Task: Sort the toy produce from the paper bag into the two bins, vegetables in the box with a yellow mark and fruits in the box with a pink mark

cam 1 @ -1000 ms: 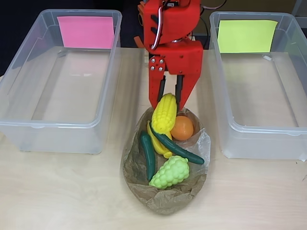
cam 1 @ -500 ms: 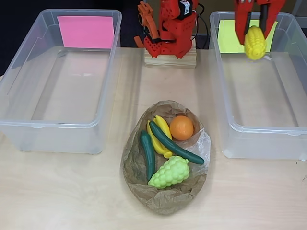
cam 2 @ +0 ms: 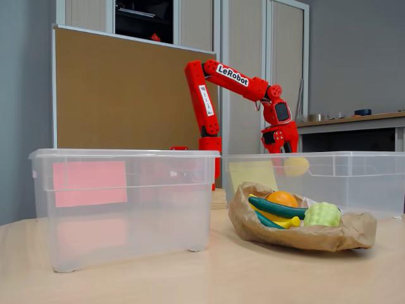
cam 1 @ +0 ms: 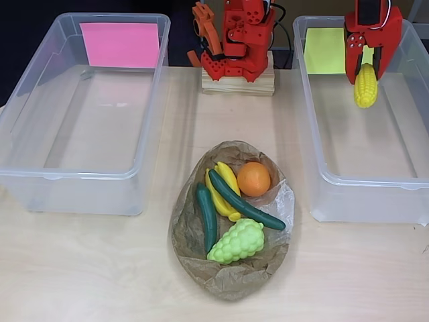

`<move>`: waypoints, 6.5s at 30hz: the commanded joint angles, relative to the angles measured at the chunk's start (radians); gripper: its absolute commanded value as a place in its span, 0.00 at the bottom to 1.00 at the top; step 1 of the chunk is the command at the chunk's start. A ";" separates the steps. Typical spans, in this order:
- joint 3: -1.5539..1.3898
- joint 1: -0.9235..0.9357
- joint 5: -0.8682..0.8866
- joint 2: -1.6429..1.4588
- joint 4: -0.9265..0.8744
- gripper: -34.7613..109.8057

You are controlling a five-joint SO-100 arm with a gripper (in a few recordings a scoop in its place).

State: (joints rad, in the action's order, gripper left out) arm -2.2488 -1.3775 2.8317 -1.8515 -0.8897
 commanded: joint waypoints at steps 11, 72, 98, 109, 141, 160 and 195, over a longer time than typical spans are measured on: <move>-0.049 -0.077 0.018 0.153 0.339 0.52; 0.472 1.238 -1.852 0.607 -0.057 0.43; 0.930 1.255 -1.879 0.571 -0.538 0.31; 1.003 1.186 -1.750 0.345 -0.646 0.29; -0.186 0.216 -0.471 -0.161 -0.060 0.31; -0.057 0.138 -0.387 -0.095 -0.038 0.45; 0.836 1.244 -0.982 0.445 -0.327 0.41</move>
State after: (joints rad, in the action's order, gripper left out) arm -1.4097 -0.1319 1.5739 -1.4404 -1.2364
